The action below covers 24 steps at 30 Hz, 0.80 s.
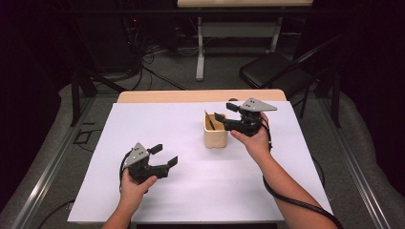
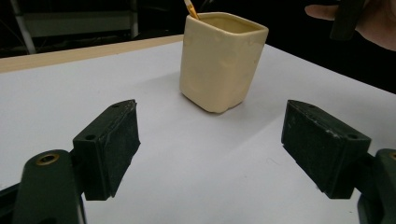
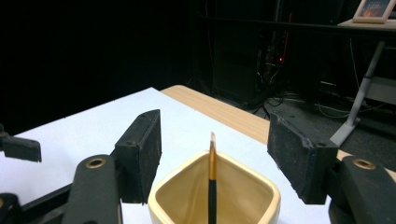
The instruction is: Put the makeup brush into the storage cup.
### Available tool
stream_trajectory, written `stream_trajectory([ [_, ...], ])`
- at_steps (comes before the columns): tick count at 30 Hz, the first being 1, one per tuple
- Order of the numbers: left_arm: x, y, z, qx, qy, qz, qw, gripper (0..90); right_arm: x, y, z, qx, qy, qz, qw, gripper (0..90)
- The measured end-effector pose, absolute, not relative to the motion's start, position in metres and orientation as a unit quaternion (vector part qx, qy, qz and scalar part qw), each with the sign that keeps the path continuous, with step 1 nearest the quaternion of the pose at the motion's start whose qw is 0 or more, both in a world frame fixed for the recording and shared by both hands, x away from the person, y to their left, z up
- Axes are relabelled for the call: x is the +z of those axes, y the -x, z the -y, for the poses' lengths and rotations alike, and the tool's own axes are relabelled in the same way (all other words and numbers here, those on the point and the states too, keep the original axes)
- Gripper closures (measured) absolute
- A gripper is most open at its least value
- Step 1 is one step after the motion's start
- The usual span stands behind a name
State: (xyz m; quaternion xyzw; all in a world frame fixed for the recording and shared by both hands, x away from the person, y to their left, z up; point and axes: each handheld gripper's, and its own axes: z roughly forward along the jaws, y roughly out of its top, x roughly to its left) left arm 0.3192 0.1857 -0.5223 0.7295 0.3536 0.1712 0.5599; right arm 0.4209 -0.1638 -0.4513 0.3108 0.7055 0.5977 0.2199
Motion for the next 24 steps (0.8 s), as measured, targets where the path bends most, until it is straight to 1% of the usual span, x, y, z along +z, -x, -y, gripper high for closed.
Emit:
stream_trajectory([
  [16, -0.523, -0.32, -0.186, 0.174, -0.729, -0.356, 0.558, 19.1, -0.426, -0.416, 0.169, 0.604, -0.31, -0.699, 0.223, 35.1],
  [24, -0.523, -0.32, -0.185, 0.171, -0.731, -0.354, 0.557, 19.2, -0.417, -0.405, 0.173, 0.607, -0.307, -0.698, 0.225, 35.1],
])
